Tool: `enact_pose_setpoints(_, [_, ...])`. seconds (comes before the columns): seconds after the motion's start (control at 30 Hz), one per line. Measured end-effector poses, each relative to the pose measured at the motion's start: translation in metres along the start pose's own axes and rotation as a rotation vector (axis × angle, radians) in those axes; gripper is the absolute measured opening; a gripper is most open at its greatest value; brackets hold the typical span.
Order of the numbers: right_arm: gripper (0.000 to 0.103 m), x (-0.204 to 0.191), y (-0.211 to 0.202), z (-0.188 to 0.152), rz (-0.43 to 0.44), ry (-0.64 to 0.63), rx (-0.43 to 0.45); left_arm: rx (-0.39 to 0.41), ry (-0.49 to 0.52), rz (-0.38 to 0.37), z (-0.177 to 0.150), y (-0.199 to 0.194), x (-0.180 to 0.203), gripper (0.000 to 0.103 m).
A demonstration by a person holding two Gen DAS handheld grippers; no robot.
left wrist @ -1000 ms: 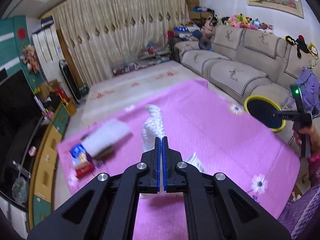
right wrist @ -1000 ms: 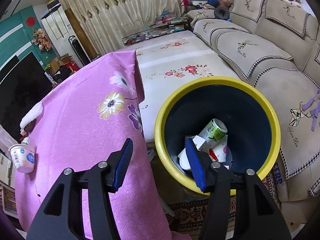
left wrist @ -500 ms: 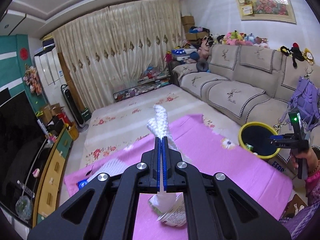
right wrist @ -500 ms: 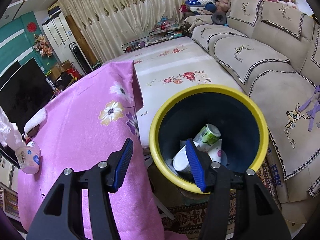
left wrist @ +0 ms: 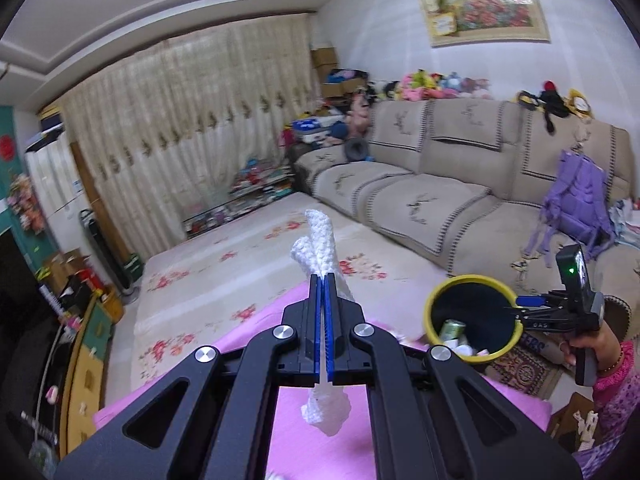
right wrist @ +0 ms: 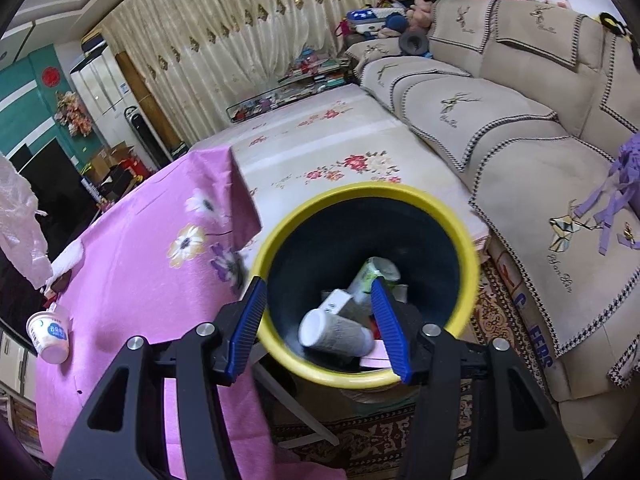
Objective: Collect trash
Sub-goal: 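Lift the tissue and carry it toward the bin with the left gripper, then open the left gripper over the bin to drop the white tissue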
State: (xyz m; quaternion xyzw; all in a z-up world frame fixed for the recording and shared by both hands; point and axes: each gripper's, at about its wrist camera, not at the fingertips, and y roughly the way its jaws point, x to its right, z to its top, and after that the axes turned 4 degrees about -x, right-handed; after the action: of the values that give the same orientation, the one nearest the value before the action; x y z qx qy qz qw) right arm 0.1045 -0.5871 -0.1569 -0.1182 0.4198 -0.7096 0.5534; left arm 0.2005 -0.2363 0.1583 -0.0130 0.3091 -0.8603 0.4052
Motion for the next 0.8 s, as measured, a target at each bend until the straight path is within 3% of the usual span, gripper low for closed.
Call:
enact_pose_setpoints(0.43, [0.052,0.054,-0.024,-0.003,-0.058,0.057,0.036,-0.005,0.089,-0.254,0.057,0.108,0.149,0.002])
enact_pose_setpoints(0.73, [0.052,0.081,-0.034,-0.007,-0.088,0.093,0.047,-0.117,0.084,-0.357,0.043,0.213,0.227,0.003])
enact_pose_setpoints(0.8, [0.052,0.085,-0.033,-0.008,-0.09,0.098,0.044,-0.171,0.076,-0.364,0.03,0.24,0.242,0.013])
